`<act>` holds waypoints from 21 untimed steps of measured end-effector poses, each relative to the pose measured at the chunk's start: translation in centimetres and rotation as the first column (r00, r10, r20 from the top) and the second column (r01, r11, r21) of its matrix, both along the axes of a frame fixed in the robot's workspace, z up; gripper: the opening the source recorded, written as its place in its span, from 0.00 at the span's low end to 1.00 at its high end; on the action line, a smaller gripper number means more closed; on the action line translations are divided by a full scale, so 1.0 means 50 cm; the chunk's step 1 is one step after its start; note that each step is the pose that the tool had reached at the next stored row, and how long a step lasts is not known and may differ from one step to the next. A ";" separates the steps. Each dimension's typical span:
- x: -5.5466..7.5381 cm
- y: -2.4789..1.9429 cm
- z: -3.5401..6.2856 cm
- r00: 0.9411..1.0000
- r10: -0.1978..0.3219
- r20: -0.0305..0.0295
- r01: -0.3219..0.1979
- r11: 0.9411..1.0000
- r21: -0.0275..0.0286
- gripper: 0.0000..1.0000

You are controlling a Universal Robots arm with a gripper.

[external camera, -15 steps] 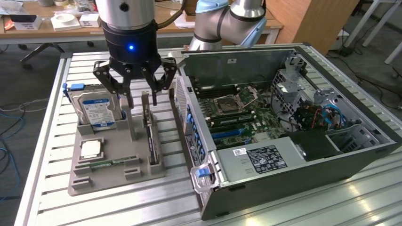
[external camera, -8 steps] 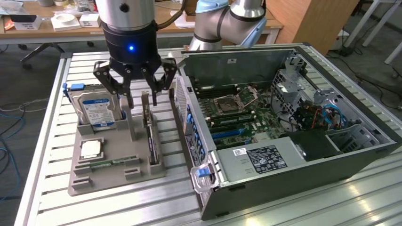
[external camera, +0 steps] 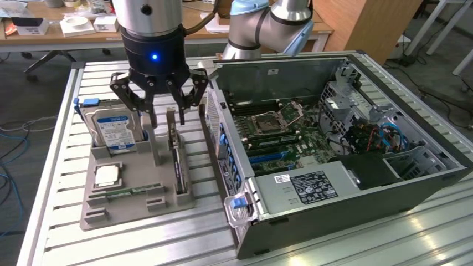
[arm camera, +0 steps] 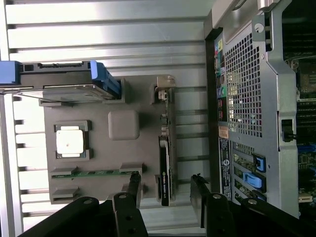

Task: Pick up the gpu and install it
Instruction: 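Pick up the gpu and move the gpu toward the slot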

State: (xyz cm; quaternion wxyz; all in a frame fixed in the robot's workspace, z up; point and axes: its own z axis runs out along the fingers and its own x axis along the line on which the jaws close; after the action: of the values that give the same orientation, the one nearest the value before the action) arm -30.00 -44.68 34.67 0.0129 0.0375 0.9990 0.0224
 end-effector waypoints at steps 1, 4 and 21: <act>0.000 0.0000 0.000 1.000 0.000 0.000 0.000 1.000 0.000 0.53; 0.001 -0.0001 0.000 1.000 0.000 0.000 0.000 1.000 0.000 0.53; 0.001 -0.0001 -0.018 1.000 0.000 0.000 0.000 1.000 0.000 0.53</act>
State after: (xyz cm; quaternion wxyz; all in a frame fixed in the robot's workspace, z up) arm -29.98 -44.69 33.78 0.0127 0.0374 0.9990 0.0222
